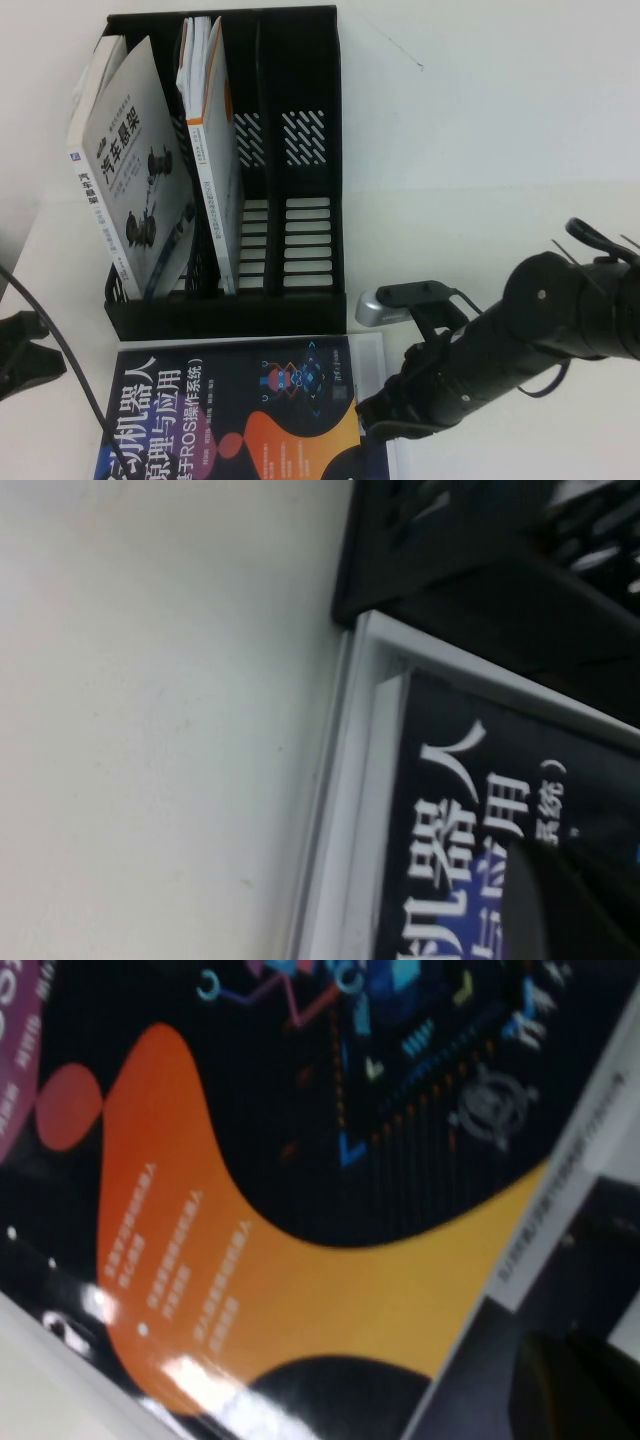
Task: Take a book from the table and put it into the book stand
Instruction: Push book with right arm
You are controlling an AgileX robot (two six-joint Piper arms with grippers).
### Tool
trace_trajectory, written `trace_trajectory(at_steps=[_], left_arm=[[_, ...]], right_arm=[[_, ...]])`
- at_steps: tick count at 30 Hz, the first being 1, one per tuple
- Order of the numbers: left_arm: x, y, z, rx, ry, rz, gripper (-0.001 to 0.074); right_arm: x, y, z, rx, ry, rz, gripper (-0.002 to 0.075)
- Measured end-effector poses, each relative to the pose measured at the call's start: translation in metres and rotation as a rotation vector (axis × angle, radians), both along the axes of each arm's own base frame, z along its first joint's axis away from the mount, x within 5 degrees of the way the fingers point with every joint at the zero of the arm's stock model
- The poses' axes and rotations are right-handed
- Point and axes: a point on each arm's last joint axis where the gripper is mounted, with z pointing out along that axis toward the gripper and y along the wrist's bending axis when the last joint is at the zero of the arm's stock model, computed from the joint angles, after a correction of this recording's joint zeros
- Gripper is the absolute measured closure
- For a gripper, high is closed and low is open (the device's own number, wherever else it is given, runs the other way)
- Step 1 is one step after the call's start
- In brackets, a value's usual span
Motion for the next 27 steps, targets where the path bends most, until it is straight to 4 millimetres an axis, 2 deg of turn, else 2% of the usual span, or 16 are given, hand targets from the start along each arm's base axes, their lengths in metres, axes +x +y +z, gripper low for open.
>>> trace_trajectory(at_steps=[7, 11, 21, 27], left_arm=[[0.011, 0.003, -0.015, -0.037, 0.005, -0.028, 0.0738], [0.012, 0.004, -0.015, -0.006, -0.011, -0.063, 0.0738], [0.012, 0.003, -0.015, -0.002, -0.015, -0.085, 0.0738], [0.01, 0.01, -0.014, 0.002, -0.013, -0.067, 0.0738]], right_arm=[[0.009, 0.007, -0.005, 0.003, 0.016, -0.012, 0.0726], [0.009, 0.008, -0.013, -0.006, 0.05, -0.021, 0.0726], [0.01, 0.013, -0.012, 0.018, 0.085, -0.023, 0.0726], [0.009, 0.031, -0.004, 0.042, 0.076, 0.029, 0.0725]])
